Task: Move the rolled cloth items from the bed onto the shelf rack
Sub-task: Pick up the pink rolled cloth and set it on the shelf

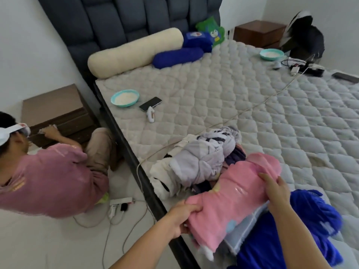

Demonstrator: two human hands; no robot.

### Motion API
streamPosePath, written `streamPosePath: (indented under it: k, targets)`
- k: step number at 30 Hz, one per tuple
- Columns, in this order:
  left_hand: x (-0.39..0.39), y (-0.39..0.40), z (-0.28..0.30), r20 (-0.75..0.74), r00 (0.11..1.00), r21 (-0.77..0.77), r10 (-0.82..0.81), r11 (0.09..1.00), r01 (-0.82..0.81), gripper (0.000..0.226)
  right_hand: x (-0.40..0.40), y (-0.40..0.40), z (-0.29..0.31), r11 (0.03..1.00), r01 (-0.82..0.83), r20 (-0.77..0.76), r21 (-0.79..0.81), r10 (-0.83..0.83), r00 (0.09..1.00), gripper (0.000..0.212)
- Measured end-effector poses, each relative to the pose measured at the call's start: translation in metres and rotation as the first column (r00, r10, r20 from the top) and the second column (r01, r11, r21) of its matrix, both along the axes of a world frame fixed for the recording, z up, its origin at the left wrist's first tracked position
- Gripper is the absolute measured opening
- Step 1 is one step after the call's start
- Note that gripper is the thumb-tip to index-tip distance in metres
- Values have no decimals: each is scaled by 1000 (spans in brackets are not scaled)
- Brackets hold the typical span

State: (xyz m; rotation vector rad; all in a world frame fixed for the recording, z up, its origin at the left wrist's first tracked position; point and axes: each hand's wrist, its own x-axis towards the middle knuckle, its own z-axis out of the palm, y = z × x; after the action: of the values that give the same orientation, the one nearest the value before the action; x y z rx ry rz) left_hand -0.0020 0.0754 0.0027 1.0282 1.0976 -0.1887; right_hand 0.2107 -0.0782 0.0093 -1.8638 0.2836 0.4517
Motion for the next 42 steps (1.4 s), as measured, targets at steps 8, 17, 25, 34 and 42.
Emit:
streamPosePath:
  k: [8,17,25,34,42]
  targets:
    - [-122,50,23,109,968,26,225,973,-229,37,-121,55,58,962,-152,242,225,96,966,28]
    - [-339,75,11,228,778,-15,586,801,-599,38,-331,149,110,714,-700,580,-13,576,576,36]
    - [-540,66,25,213,391,-72,895,414,-908,39,-539,213,118,240,-957,699,-160,712,61,22]
    - [-735,70,54,379,-133,-83,916,-109,-991,35,-777,308,158,-329,-927,819,-182,471,-328,16]
    - [-852,90,85,433,-474,-163,766,-451,-878,38,-956,357,202,-680,-695,882,-235,152,-447,16]
